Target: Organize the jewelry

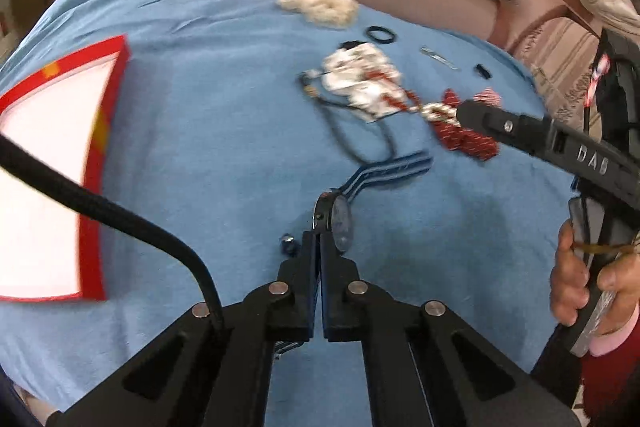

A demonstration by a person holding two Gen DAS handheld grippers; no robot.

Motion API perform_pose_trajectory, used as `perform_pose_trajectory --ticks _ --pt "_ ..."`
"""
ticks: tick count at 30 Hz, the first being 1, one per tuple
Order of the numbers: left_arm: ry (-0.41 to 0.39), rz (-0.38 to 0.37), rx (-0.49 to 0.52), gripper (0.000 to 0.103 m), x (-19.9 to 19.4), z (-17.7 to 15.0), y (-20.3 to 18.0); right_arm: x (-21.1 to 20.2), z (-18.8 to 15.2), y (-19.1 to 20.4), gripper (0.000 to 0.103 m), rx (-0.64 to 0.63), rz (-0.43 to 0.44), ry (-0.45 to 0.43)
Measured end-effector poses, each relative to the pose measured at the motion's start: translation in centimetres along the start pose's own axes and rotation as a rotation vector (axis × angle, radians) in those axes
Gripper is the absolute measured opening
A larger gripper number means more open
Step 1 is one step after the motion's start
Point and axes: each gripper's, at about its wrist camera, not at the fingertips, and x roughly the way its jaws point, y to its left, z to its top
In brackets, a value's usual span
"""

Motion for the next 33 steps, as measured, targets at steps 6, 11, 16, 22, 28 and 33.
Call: perform_pose_trajectory --ticks 6,11,16,22,28,33 --pt "-0.020 -0.017 0.047 0.040 -0.6 -1.0 0.8 3.9 0.8 2.4 0.080 -0.040 0.074 0.108" --pt "-0.053 -0.066 0.109 0.059 0.3 -0.2 -1.0 6.2 2.1 4.5 0.072 -0.065 0.165 0.170" --pt "-0.051 0.013 0.128 0.050 2.5 0.5 -2.2 8.0 4.2 6.3 0.072 -0.087 0.180 0.186" --pt "-0.047 0.031 0.021 0.009 2.4 0.7 0.2 12.7 4.8 7.8 0.058 -0.172 0.059 0.266" --pt "-0.045 -0.072 -0.022 0.071 2.9 0.0 0.5 14.3 5.0 8.1 0.012 -0.208 -0.037 0.293" --pt "-0.043 -0.082 0.042 0.073 2.7 -0.6 -0.9 11.8 6.6 7.4 0.008 -0.153 -0.013 0.248"
